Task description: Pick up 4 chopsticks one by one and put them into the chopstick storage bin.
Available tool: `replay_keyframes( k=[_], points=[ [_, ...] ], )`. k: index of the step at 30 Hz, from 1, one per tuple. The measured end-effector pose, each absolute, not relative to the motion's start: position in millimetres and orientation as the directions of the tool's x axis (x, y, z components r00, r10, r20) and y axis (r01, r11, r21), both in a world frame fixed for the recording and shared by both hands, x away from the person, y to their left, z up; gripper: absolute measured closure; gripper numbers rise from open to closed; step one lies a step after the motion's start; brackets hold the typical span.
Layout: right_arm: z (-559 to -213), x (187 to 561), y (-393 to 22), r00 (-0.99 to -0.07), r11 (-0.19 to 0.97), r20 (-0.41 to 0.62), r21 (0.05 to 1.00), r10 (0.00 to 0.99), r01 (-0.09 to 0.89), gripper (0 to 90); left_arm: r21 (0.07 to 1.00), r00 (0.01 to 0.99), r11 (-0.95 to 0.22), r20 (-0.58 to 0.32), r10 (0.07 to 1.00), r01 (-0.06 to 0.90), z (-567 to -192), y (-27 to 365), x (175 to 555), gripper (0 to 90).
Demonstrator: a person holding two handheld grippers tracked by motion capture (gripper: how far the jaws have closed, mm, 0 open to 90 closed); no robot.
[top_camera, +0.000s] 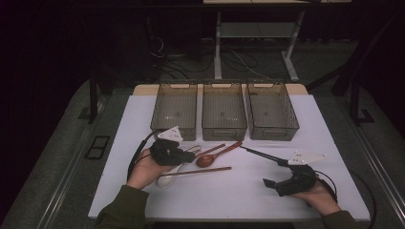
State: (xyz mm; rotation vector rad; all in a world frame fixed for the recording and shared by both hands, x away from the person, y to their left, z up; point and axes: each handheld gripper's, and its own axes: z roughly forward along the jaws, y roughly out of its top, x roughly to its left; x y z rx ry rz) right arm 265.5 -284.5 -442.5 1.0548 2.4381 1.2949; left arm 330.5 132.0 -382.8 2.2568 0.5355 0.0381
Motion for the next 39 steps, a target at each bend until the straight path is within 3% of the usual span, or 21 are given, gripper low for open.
replay_keyframes(
  k=[23, 39],
  points=[
    [-444, 266, -283, -0.719, 0.358, 0.174, 0.773, 0.673, 0.523, 3.7, 0.741, 0.866, -0.515, -0.182, 0.465, 0.432, -357, 142, 370, 82.9],
    [-445, 267, -284, -0.722, 0.364, 0.166, 0.775, 0.672, 0.517, 3.7, 0.741, 0.797, -0.466, -0.153, 0.584, 0.484, -338, 149, 412, 82.9]
  ],
)
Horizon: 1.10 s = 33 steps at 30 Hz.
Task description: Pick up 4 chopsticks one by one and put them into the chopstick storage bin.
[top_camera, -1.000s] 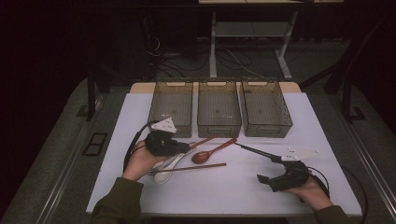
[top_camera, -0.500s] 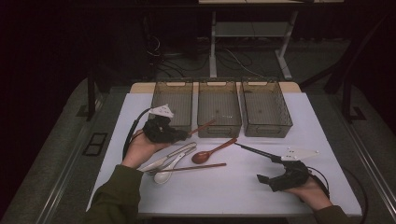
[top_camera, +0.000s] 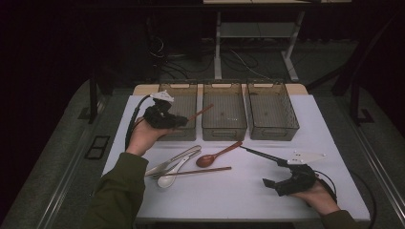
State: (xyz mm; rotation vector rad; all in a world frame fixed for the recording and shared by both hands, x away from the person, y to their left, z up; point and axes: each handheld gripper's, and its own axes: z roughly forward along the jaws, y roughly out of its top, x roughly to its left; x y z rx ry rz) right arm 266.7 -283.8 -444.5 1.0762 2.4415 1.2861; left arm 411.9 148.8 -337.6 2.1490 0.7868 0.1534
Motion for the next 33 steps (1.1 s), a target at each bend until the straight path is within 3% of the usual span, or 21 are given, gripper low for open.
replay_keyframes(
  k=[13, 33],
  points=[
    [-446, 267, -284, -0.724, 0.362, 0.173, 0.774, 0.668, 0.519, 3.7, 0.755, 0.729, -0.415, -0.120, 0.674, 0.507, -337, 153, 451, 82.9],
    [-445, 267, -285, -0.727, 0.362, 0.179, 0.773, 0.663, 0.521, 3.7, 0.777, 0.586, -0.269, -0.154, 0.796, 0.569, -355, 163, 500, 82.9]
  ],
)
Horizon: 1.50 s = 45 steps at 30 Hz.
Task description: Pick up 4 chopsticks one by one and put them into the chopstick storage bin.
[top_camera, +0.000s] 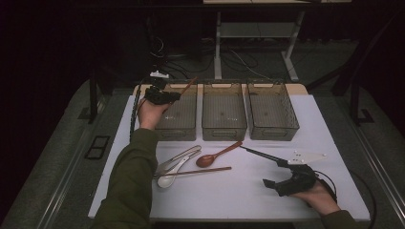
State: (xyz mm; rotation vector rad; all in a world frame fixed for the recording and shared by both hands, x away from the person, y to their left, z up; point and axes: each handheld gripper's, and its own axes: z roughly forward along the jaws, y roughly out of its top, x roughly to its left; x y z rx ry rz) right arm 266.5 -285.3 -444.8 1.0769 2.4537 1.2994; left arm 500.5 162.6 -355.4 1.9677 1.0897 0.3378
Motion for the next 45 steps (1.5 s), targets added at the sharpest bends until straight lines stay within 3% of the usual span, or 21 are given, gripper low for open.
replay_keyframes(
  k=[19, 31, 45],
  points=[
    [-444, 266, -287, -0.722, 0.348, 0.185, 0.779, 0.667, 0.521, 3.7, 0.708, 0.492, -0.241, -0.171, 0.854, 0.664, -389, 160, 521, 82.6],
    [-444, 265, -287, -0.723, 0.350, 0.183, 0.779, 0.667, 0.520, 3.7, 0.715, 0.489, -0.237, -0.166, 0.856, 0.658, -389, 160, 521, 78.1],
    [-444, 266, -287, -0.722, 0.350, 0.183, 0.778, 0.668, 0.522, 3.7, 0.726, 0.555, -0.296, -0.139, 0.820, 0.620, -379, 161, 514, 63.6]
  ],
)
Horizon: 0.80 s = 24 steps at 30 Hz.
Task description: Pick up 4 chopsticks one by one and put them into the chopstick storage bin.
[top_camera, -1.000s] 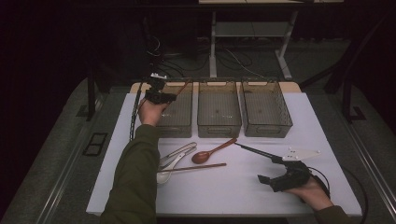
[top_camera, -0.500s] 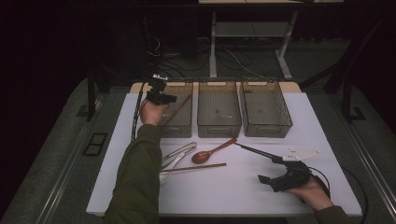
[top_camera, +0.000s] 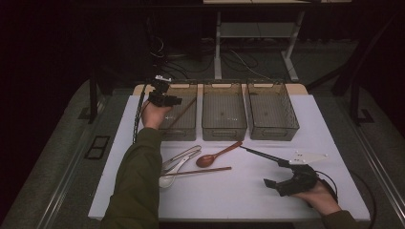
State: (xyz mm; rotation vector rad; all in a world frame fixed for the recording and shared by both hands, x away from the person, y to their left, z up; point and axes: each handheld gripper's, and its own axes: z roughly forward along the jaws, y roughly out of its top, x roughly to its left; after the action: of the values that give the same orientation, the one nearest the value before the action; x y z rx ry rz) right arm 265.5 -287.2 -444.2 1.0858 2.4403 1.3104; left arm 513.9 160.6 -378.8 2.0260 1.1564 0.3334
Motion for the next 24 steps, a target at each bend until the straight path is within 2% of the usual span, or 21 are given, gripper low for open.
replay_keyframes(
  k=[9, 24],
  points=[
    [-444, 265, -287, -0.719, 0.347, 0.185, 0.778, 0.670, 0.524, 3.7, 0.753, 0.628, -0.341, -0.121, 0.769, 0.563, -359, 159, 497, 50.8],
    [-444, 265, -288, -0.715, 0.342, 0.185, 0.780, 0.675, 0.525, 3.7, 0.776, 0.756, -0.432, -0.087, 0.648, 0.459, -339, 150, 436, 38.5]
  ],
)
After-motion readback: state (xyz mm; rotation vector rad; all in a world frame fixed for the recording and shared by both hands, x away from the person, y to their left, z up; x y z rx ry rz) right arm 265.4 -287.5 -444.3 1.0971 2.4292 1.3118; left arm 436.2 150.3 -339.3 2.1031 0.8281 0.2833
